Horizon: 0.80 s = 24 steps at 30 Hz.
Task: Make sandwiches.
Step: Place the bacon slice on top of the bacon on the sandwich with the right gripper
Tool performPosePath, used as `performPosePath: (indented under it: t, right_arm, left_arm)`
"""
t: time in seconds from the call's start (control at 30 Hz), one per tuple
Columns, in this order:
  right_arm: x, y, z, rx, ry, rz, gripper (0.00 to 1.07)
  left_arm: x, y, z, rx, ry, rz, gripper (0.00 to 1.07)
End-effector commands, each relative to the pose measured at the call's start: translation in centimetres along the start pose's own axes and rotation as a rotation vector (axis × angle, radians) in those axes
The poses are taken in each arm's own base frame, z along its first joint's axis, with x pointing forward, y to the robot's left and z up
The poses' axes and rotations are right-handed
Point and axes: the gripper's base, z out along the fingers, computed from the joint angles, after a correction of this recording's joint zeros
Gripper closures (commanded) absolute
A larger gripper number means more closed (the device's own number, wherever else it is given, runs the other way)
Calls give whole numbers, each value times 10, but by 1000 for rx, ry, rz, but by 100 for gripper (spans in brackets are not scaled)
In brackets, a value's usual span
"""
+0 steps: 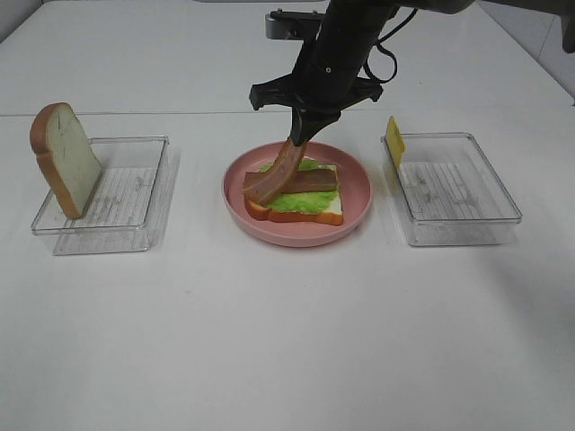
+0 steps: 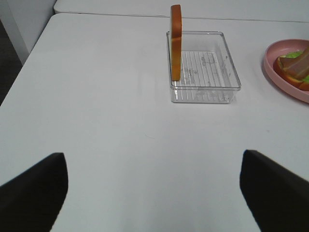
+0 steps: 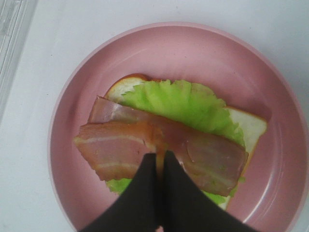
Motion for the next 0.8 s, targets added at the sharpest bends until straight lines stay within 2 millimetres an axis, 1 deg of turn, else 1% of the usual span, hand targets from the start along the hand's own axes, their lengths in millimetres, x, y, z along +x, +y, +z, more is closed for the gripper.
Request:
performPosePath:
  t: [0.03, 0.13, 0.17, 0.2, 0.23, 0.27, 0.33, 0.37, 0.4, 0.43, 0.47, 0.5, 0.53, 0.57, 0.6, 0.8]
  right_arm:
    - [-1, -1, -2, 9, -5, 1, 107]
    - [-1, -2, -2, 13, -5, -1, 107]
    - [-1, -2, -3, 20, -5, -5, 104]
    - [-1, -2, -3, 20, -5, -5, 104]
    - [-1, -4, -3, 35, -6, -12, 98]
    - [-1, -4, -3, 35, -6, -12, 98]
    - [0, -5, -3, 50, -1, 9, 78]
    - [0, -5, -3, 50, -1, 9, 78]
    - [0, -6, -3, 63, 7, 39, 55]
    - [1, -7, -3, 72, 9, 52, 43]
    - [1, -7, -3, 72, 9, 52, 43]
    - [1, -8, -3, 78, 13, 50, 24]
    - [1, -8, -3, 78, 13, 49, 18]
    - [1, -8, -3, 78, 13, 49, 18]
    - [1, -7, -5, 77, 11, 49, 9]
    - [0, -6, -13, 76, 4, 59, 8]
  left_arm:
    - [0, 0, -2, 0, -30, 1, 18]
    - [0, 0, -2, 0, -30, 1, 18]
    - [0, 0, -2, 0, -30, 1, 18]
    - [0, 0, -2, 0, -30, 1, 18]
    - [0, 0, -2, 0, -30, 1, 18]
    - [0, 0, -2, 0, -30, 1, 18]
    - [0, 0, -2, 0, -30, 1, 18]
    - [0, 0, -2, 0, -30, 1, 18]
    - [0, 0, -2, 0, -30, 1, 18]
    - [0, 0, -2, 0, -30, 1, 18]
    - [0, 0, -2, 0, -30, 1, 18]
    - [0, 0, -2, 0, -30, 1, 18]
    - [0, 0, -2, 0, -30, 1, 18]
    - [0, 0, -2, 0, -30, 1, 18]
    - [0, 0, -2, 0, -30, 1, 18]
    - [0, 0, -2, 0, -30, 1, 18]
